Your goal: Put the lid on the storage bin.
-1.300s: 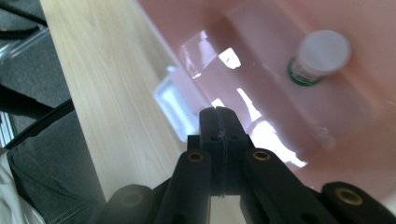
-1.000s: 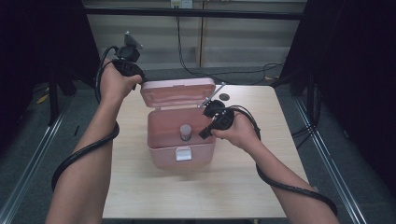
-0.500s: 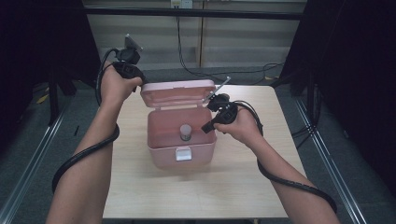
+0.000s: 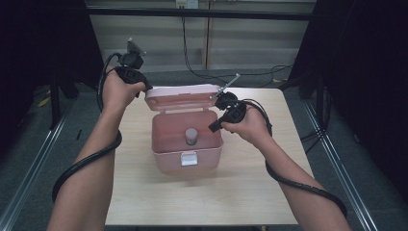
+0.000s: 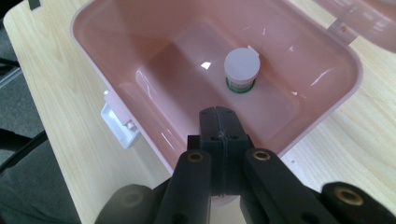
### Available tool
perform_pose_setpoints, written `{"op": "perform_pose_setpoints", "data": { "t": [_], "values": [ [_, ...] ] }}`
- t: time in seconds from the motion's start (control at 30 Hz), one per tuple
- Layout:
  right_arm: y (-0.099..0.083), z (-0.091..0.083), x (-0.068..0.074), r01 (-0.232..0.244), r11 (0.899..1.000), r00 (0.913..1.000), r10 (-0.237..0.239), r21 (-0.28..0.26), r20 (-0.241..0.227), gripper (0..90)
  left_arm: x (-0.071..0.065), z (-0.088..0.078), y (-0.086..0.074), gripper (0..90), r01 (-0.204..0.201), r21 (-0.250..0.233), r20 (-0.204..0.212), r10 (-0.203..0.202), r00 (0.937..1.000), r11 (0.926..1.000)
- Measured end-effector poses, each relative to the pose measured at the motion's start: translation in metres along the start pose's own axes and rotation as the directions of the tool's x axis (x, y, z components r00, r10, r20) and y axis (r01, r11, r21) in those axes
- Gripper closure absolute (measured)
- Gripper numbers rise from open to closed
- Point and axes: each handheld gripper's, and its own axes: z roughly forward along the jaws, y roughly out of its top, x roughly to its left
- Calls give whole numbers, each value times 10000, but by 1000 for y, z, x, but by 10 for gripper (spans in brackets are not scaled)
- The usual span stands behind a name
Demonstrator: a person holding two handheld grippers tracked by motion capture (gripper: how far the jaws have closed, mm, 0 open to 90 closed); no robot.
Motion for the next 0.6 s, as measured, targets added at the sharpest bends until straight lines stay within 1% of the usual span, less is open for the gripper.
{"op": "perform_pose_setpoints", "data": {
  "t": [0.13,0.17,0.3,0.43,0.47,0.53,0.57,0.6],
  "values": [
    [1,-3,1,32,10000,10000,-32,-58,-4,900,1,1,-2,900,3,53,7,-3,10000,10000],
    [1,-4,1,7,10000,10000,-7,-87,44,900,0,1,-3,900,62,38,3,-62,10000,10000],
    [1,-4,1,77,10000,9999,-77,27,118,900,2,2,-5,900,24,68,50,-24,10000,10000],
    [-1,-5,0,51,10000,10000,-51,-85,67,900,1,3,-7,900,74,29,31,-74,10000,10000],
    [-1,-6,0,59,9999,9999,-57,-154,115,900,2,3,-8,900,19,33,49,-19,10000,10000],
    [-3,-7,-1,58,9998,10000,-57,-215,60,900,3,4,-9,900,87,67,37,-87,10000,9999],
    [-4,-8,-2,72,9996,9998,-67,-255,170,900,3,4,-10,900,97,63,31,-97,9999,9999],
    [-5,-8,-2,48,9997,9999,-46,-240,100,900,4,4,-11,900,75,110,23,-75,10000,9999]
  ]
}}
